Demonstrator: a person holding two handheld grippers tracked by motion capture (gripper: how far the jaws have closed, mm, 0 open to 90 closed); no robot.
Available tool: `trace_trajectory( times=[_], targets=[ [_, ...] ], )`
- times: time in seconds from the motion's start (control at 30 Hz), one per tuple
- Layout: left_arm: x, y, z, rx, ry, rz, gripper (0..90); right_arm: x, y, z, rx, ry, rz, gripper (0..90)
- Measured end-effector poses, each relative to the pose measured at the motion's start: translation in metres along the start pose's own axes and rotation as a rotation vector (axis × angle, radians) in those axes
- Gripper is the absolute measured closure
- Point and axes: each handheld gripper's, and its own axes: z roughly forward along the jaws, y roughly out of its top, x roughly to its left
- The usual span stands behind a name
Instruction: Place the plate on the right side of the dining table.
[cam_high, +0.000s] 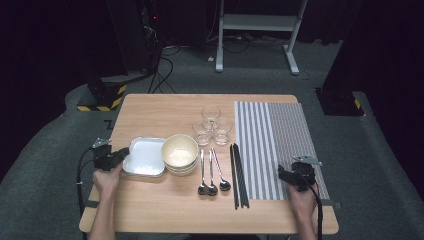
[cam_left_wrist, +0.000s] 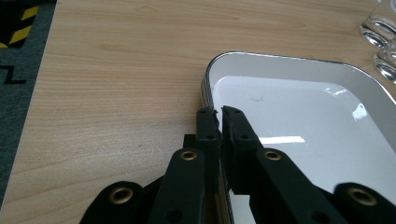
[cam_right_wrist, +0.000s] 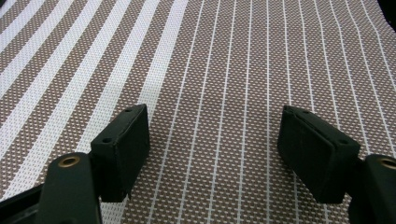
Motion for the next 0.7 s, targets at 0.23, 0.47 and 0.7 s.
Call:
trace_trajectory(
  times=[0.23,0.47,0.7],
  targets=[
    [0.0056,-0.0016,-0.0001,-0.010,-0.038,-0.031,85.7,0.0000,0.0000,0.0000,0.000,0.000,0.000,25.0],
    [0.0084,-0.0026,0.0000,-0.018,-0.059,-0.044,85.9,0.0000,0.0000,0.0000,0.000,0.000,0.000,25.0],
    [0.0090,-0.0027,0.0003,-0.021,-0.064,-0.043,86.0,0.0000,0.0000,0.0000,0.000,0.000,0.000,25.0]
  ],
)
